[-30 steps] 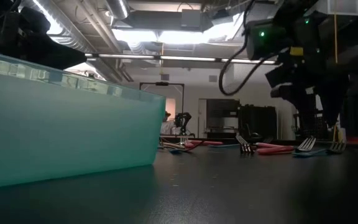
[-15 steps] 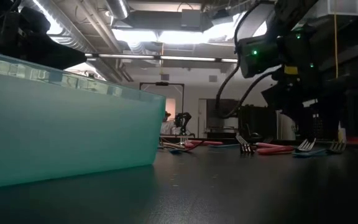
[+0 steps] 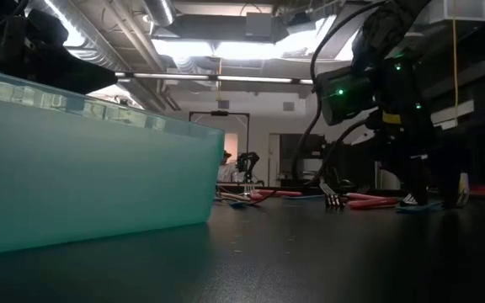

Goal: Sort silverware by color (type)
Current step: Put the blue fork into the blue bin

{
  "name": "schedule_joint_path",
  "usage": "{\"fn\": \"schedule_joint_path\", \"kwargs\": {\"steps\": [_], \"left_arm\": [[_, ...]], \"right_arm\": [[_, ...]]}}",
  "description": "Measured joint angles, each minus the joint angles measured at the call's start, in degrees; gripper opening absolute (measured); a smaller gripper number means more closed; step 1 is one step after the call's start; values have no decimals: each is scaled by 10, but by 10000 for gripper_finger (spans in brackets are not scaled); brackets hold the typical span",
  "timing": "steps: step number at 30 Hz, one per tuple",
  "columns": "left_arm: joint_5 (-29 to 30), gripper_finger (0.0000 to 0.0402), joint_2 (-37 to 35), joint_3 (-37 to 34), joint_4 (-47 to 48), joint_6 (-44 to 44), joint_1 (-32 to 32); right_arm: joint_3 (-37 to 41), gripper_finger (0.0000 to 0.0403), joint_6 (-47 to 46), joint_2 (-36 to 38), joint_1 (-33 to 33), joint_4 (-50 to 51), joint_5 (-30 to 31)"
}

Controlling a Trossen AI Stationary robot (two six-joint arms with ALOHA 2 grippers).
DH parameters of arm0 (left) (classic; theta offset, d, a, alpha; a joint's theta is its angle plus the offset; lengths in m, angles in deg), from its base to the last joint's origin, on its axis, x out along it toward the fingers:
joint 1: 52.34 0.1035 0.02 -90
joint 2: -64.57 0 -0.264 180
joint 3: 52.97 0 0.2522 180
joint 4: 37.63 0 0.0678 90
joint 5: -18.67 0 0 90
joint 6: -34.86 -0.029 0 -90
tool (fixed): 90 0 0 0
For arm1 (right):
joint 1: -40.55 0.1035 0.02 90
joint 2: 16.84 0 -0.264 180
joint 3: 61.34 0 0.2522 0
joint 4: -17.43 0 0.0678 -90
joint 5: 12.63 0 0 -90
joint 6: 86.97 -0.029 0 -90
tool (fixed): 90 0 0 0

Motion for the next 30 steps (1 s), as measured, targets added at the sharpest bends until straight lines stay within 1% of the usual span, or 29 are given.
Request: {"fn": "schedule_joint_path", "kwargs": {"steps": [4,10,14,26,30], "left_arm": [[0,63,0,0,0,0,0],[-2,63,0,0,0,0,0],[-2,63,0,0,0,0,0],[-2,63,0,0,0,1,0],[-2,63,0,0,0,0,0]], "right_arm": [[0,184,0,-1,0,0,2],[0,125,0,-1,0,-2,3],[0,94,0,-1,0,-2,4],[0,41,0,-1,0,-19,-2],[0,13,0,-1,0,-19,-4]]}}
